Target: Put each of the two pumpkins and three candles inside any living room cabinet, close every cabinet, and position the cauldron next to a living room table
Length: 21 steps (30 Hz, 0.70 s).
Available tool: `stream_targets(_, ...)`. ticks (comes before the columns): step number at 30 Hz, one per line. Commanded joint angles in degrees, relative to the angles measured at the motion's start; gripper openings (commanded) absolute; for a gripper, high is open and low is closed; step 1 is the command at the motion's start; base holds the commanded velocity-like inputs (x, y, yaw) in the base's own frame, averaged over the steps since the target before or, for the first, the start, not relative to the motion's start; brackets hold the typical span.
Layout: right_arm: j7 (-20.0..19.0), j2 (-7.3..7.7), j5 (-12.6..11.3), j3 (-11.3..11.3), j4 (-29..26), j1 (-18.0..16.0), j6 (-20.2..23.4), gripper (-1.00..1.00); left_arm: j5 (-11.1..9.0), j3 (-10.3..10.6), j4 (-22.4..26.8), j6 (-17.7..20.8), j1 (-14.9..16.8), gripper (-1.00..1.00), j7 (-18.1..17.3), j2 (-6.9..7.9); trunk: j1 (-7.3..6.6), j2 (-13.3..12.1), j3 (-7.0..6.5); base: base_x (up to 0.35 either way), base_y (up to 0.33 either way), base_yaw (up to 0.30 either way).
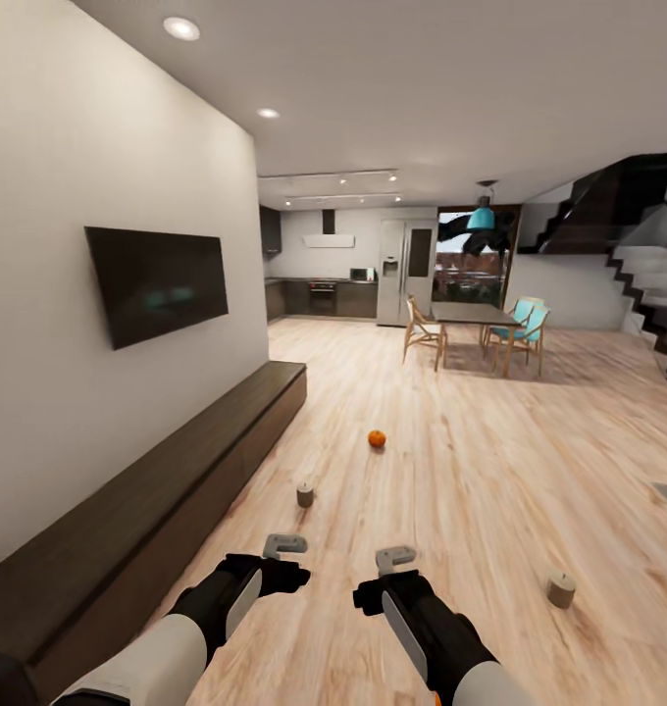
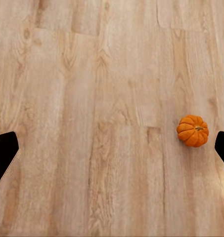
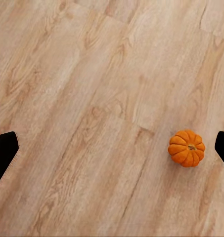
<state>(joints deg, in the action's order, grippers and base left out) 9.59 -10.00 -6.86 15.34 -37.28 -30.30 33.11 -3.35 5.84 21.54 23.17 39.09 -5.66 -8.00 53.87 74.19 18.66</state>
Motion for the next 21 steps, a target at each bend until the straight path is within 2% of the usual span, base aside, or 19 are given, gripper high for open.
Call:
stream_targets(1,0.52,0.0,-0.61,0.13,-0.08,-0.03,0.2,1.0,-0.34,0.31,0.08,0.29,0.03,1.0,0.04,0.05,0.02,0.05,0.07,0.136,0.012,0.28)
stream_targets(8,0.52,0.0,-0.61,0.13,-0.08,-0.05,0.19,1.0,-0.34,0.28,0.08,0.22,0.02,1.0,-0.04,0.06,0.02,0.05,0.07,0.199,0.003,0.1)
stream_targets(14,0.52,0.0,-0.61,0.13,-0.08,-0.03,0.17,1.0,-0.34,0.31,0.08,0.21,0.04,1.0,-0.05,0.05,0.02,0.05,0.07,0.261,0.0,0.023)
stream_targets(21,0.52,0.0,-0.61,0.13,-0.08,-0.03,0.16,1.0,-0.34,0.31,0.14,0.21,0.04,1.0,-0.05,0.03,0.02,0.05,0.07,0.276,0.0,0.116)
